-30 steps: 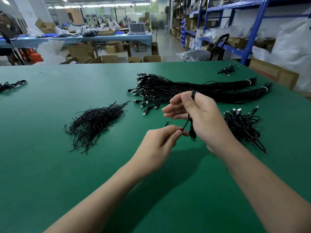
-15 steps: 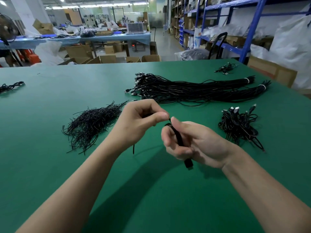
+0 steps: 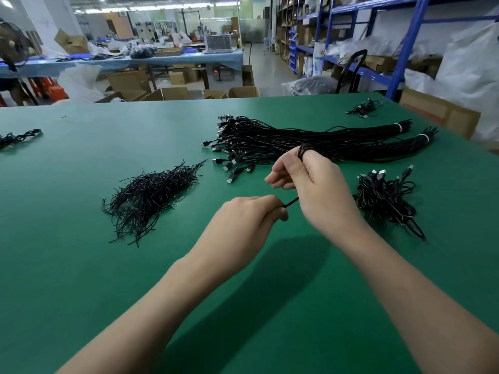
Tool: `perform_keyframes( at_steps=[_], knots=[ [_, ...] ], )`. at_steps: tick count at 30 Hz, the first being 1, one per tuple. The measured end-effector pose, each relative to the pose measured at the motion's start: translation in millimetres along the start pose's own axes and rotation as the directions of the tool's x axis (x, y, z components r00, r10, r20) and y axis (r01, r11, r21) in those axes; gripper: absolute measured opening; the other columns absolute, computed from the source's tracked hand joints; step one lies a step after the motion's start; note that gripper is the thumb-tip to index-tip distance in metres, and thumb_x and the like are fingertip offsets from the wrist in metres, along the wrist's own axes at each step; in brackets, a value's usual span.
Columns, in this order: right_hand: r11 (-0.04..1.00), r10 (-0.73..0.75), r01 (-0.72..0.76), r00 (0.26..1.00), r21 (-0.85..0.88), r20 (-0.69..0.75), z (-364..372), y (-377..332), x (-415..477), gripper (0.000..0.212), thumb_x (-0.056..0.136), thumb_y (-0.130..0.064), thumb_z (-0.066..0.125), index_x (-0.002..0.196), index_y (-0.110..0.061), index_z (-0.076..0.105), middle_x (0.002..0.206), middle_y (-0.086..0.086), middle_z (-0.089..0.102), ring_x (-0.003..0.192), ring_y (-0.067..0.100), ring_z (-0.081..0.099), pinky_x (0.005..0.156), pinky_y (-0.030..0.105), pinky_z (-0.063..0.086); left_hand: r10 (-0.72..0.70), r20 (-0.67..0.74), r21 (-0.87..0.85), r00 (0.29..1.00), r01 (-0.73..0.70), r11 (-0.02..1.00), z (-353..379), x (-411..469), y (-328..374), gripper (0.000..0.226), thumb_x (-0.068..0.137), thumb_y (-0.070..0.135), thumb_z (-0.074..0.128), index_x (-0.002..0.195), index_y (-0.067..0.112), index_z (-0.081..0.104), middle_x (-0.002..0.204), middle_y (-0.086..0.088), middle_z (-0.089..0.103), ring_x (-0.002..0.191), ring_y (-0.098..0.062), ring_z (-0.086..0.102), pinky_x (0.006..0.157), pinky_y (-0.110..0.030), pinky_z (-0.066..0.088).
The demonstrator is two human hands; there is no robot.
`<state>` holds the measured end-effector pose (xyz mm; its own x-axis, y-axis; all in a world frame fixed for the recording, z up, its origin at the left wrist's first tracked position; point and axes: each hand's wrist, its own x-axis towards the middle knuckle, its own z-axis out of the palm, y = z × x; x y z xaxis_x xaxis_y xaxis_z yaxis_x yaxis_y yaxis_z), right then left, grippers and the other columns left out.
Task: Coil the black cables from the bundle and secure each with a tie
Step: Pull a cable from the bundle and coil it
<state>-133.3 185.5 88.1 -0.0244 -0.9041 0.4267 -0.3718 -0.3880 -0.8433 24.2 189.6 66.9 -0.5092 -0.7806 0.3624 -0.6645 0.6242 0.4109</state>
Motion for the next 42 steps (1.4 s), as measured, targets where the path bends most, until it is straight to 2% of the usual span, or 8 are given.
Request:
perform_keyframes(
  at_steps=[5, 11, 15, 25, 31, 36, 39, 42],
  knots=[
    [0.931, 0.006, 0.058, 0.985, -0.361, 0.174, 8, 6, -11, 0.04, 0.106, -0.038, 0.041, 0.079, -0.015, 0.059, 0.068, 0.0, 0.068, 0.065, 0.02, 0.063, 0.069, 0.044, 0.051, 0.172, -0.099, 0.151, 0.98, -0.156, 0.976, -33, -4, 0, 0.019, 0.1, 0.035, 0.061, 0.092, 0.027, 0.075, 0.08, 0.007, 0.068, 0.071, -0.022, 0.061, 0.071, -0.041, 0.05],
    [0.983, 0.045, 0.011, 0.952, -0.181, 0.304, 13, 5, -22, 0.074, 0.099, -0.069, 0.018, 0.07, -0.02, 0.066, 0.058, -0.004, 0.051, 0.054, 0.013, 0.046, 0.057, 0.033, 0.04, 0.218, -0.234, 0.116, 0.947, -0.196, 0.974, -41, -4, -6, 0.018, 0.085, 0.037, 0.072, 0.07, 0.027, 0.073, 0.062, 0.014, 0.064, 0.058, -0.007, 0.055, 0.067, -0.034, 0.048],
    [0.988, 0.099, -0.039, 0.906, -0.152, 0.411, 9, 8, -21, 0.083, 0.086, -0.081, 0.013, 0.068, -0.019, 0.066, 0.058, -0.002, 0.042, 0.054, 0.014, 0.038, 0.053, 0.025, 0.032, 0.173, -0.276, 0.005, 0.945, -0.178, 0.984, -32, -3, -14, 0.021, 0.085, 0.032, 0.08, 0.098, 0.019, 0.069, 0.066, 0.014, 0.069, 0.063, -0.009, 0.064, 0.07, -0.037, 0.053],
    [0.875, 0.294, -0.481, 0.629, 0.062, 0.72, -8, 25, -14, 0.059, 0.1, -0.053, 0.026, 0.083, -0.012, 0.066, 0.062, -0.007, 0.022, 0.059, 0.014, 0.012, 0.051, 0.027, 0.015, 0.398, -0.149, 0.237, 0.905, -0.358, 0.903, -16, 6, -28, 0.022, 0.09, 0.042, 0.071, 0.083, 0.021, 0.076, 0.066, 0.009, 0.068, 0.055, -0.019, 0.058, 0.05, -0.027, 0.042],
    [0.773, 0.308, -0.631, 0.458, 0.061, 0.834, -17, 41, -20, 0.045, 0.109, -0.021, 0.028, 0.12, 0.004, 0.063, 0.069, -0.002, 0.039, 0.064, 0.013, 0.03, 0.059, 0.026, 0.026, 0.506, -0.031, 0.299, 0.862, -0.475, 0.828, -4, 5, -36, 0.023, 0.094, 0.039, 0.067, 0.084, 0.019, 0.075, 0.067, 0.008, 0.066, 0.058, -0.019, 0.061, 0.051, -0.03, 0.046],
    [0.876, 0.302, -0.478, 0.637, 0.057, 0.709, -16, 51, -25, 0.021, 0.104, -0.016, 0.053, 0.1, -0.002, 0.069, 0.081, 0.01, 0.072, 0.067, 0.014, 0.062, 0.065, 0.021, 0.051, 0.519, -0.039, 0.315, 0.854, -0.482, 0.818, 5, -3, -50, 0.025, 0.099, 0.036, 0.063, 0.085, 0.018, 0.072, 0.069, 0.007, 0.065, 0.059, -0.018, 0.059, 0.05, -0.034, 0.048],
    [0.922, 0.264, -0.374, 0.793, 0.097, 0.549, -12, 55, -24, 0.011, 0.095, -0.013, 0.068, 0.088, -0.007, 0.074, 0.082, 0.013, 0.075, 0.071, 0.016, 0.068, 0.066, 0.023, 0.054, 0.489, -0.082, 0.301, 0.868, -0.447, 0.843, 7, -4, -54, 0.031, 0.102, 0.036, 0.057, 0.085, 0.014, 0.072, 0.069, 0.003, 0.065, 0.057, -0.021, 0.058, 0.047, -0.037, 0.048],
    [0.961, 0.222, -0.276, 0.831, 0.032, 0.509, -15, 60, -26, 0.007, 0.086, -0.029, 0.077, 0.082, -0.023, 0.076, 0.092, -0.001, 0.076, 0.084, 0.009, 0.065, 0.081, 0.021, 0.048, 0.489, -0.106, 0.297, 0.866, -0.441, 0.847, 7, -6, -52, 0.032, 0.101, 0.034, 0.056, 0.085, 0.012, 0.072, 0.067, 0.002, 0.063, 0.055, -0.022, 0.055, 0.045, -0.035, 0.045]
  ],
)
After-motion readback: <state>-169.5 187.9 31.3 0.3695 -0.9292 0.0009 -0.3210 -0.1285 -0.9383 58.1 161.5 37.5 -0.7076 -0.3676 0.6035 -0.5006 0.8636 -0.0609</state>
